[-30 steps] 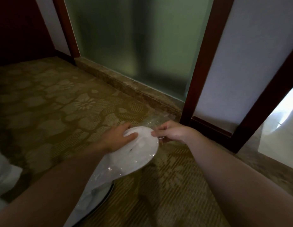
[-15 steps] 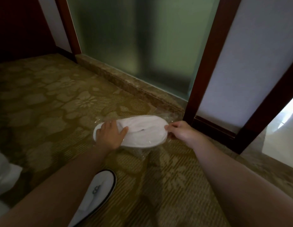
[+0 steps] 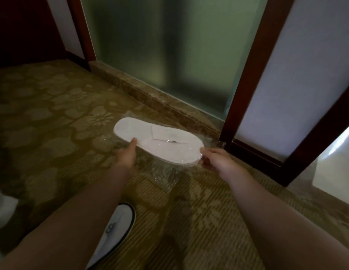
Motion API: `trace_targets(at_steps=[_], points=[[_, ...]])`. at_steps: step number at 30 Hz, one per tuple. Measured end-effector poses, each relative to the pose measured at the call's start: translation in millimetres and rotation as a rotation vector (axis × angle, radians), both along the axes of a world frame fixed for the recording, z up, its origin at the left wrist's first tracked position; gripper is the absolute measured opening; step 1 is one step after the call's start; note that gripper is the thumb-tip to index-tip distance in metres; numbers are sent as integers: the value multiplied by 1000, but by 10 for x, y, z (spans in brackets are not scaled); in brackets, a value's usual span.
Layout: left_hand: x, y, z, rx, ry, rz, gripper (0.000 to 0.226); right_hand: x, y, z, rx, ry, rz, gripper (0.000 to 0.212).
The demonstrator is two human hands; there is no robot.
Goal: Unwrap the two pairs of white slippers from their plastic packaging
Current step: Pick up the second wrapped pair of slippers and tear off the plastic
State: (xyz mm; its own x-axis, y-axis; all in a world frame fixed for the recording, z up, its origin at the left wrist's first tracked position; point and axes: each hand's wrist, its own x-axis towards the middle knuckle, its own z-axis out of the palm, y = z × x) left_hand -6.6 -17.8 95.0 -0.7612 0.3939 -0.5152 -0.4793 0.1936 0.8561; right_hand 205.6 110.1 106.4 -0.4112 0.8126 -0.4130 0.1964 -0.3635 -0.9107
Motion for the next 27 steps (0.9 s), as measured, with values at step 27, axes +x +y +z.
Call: trace_targets(at_steps=[27], points=[[-73,95,-132,63,159,94,64,42,159,-243,-34,113,-208,11]])
